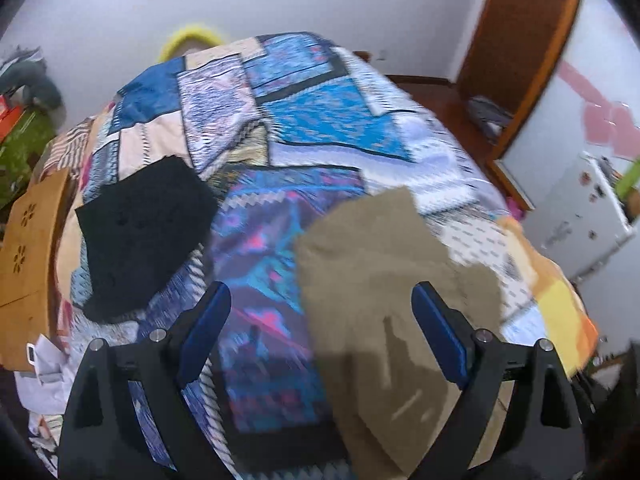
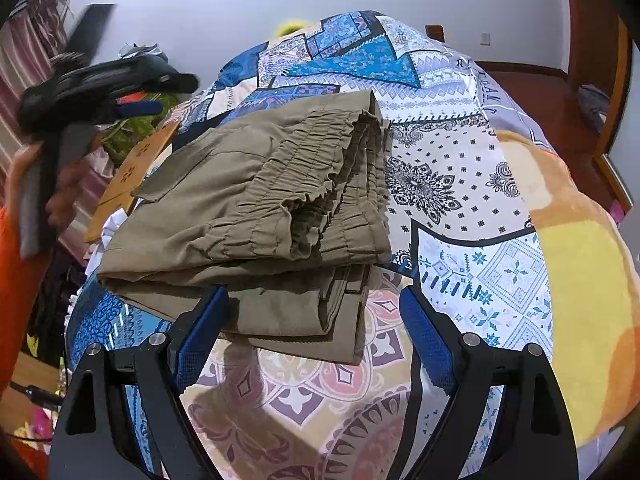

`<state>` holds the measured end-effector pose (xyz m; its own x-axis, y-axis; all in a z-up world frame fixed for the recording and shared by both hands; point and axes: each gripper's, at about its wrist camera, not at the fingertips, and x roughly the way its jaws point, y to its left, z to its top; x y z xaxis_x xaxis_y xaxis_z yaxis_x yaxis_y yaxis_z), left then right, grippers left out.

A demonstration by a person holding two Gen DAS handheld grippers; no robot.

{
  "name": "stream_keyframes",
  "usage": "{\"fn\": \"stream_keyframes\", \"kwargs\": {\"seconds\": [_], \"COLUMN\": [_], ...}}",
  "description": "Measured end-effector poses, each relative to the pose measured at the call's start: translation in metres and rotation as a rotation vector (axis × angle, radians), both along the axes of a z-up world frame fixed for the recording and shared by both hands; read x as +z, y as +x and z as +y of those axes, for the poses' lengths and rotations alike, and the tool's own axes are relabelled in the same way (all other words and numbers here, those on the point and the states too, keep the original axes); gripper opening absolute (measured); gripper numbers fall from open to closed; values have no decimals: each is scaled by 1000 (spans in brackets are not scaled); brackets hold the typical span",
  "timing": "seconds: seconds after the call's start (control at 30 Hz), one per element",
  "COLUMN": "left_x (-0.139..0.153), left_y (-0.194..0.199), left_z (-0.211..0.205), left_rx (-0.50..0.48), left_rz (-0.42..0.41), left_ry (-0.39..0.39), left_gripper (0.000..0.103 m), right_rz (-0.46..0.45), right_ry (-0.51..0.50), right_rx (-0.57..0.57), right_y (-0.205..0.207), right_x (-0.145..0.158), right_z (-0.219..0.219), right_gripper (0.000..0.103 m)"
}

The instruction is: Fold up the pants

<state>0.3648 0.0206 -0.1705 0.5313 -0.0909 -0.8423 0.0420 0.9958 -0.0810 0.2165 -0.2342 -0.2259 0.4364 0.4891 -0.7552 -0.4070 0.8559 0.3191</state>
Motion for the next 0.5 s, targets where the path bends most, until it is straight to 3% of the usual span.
{"fn": "stream_keyframes", "kwargs": {"seconds": [0.17,0.3,0.43,0.5], "left_x": [-35,-70,-111,-115], "left_y": [54,80,93,88], "left_z": [9,-4,-17,-24], "left_rx": [22,-26,-53,-87], "left_rz": [87,177,248,208], "left_ry": [7,15,109,195], "left_gripper": [92,92,94,100], "right_rz": [15,29,29,23], "right_ry": [16,22,6,-6], "right_rx": [-16,-23,-31,-31], "right_y": [3,5,7,8], "right_x": [-2,-3,-1,0], "right_z": [-2,-4,-4,-4], "right_gripper": [85,85,85,85]}}
